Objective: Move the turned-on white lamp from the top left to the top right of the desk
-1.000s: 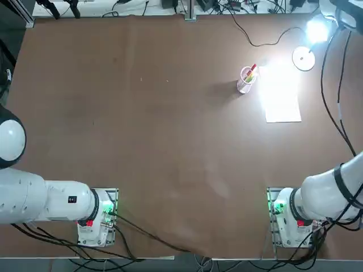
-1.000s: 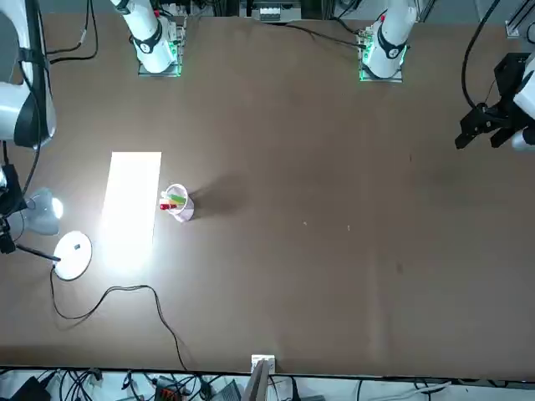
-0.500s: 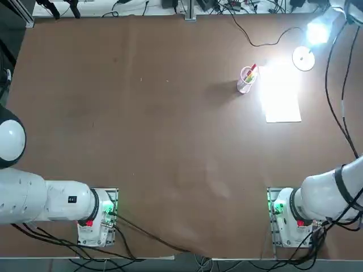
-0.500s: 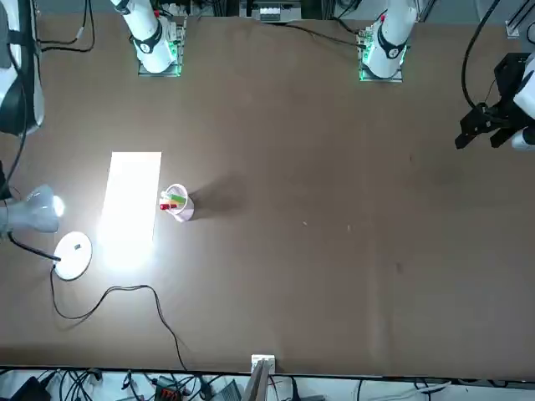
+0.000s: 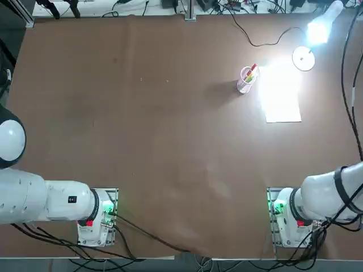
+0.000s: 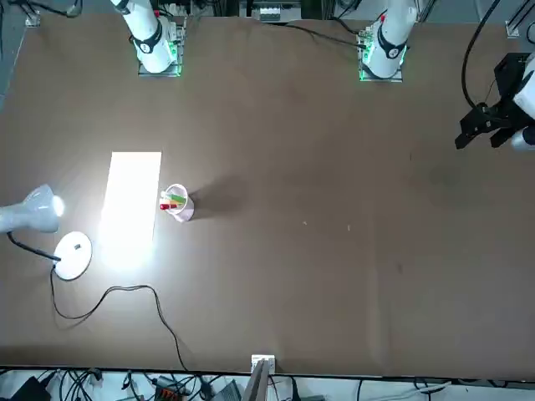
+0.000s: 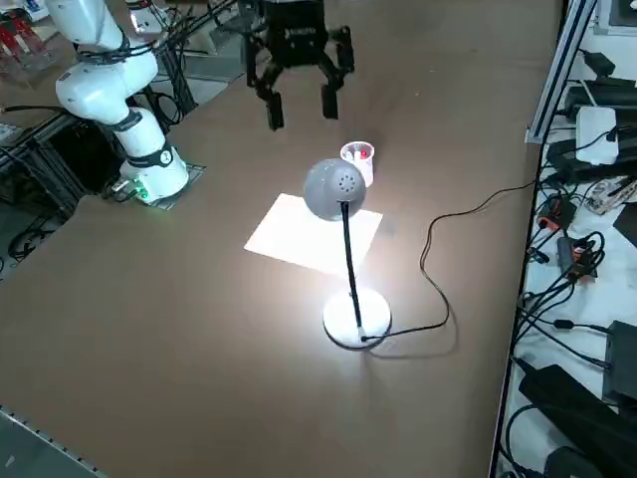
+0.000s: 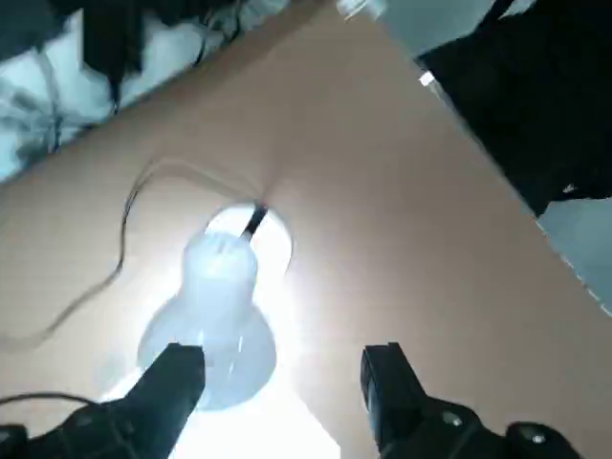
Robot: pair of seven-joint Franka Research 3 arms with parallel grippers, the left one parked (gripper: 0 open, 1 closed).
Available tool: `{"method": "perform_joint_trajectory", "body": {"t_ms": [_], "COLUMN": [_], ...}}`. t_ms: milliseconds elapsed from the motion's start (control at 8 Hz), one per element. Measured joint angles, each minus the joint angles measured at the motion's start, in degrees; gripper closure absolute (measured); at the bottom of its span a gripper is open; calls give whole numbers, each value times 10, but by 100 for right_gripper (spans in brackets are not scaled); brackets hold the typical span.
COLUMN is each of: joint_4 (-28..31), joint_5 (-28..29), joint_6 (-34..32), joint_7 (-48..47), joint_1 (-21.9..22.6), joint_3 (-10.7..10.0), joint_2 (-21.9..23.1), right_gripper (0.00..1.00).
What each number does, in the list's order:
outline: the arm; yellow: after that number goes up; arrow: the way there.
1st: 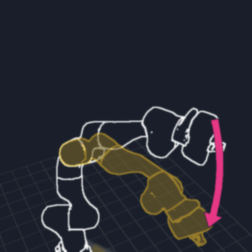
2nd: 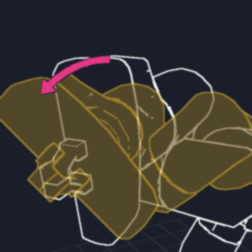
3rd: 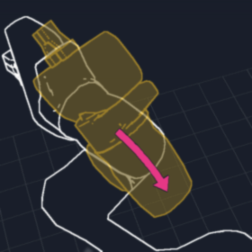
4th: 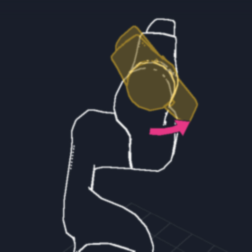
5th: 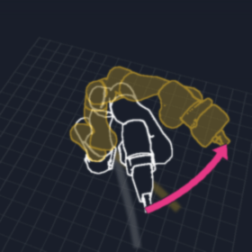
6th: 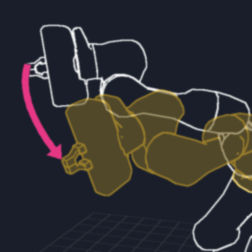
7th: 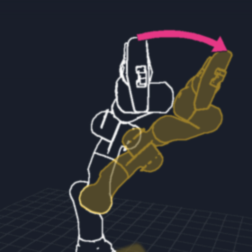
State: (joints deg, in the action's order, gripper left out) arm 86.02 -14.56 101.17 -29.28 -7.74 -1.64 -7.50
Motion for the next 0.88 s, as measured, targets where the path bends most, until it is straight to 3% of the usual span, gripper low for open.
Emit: {"method": "perform_joint_trajectory", "body": {"t_ms": [375, 625, 875], "joint_4": [-2, 15, 56], "joint_5": [138, 163, 164], "joint_6": [-97, -129, -129], "joint_7": [193, 284, 266], "joint_1": [6, 34, 62], "joint_3": [8, 9, 22], "joint_2": [31, 58, 91], "right_gripper": [0, 0, 0]}}
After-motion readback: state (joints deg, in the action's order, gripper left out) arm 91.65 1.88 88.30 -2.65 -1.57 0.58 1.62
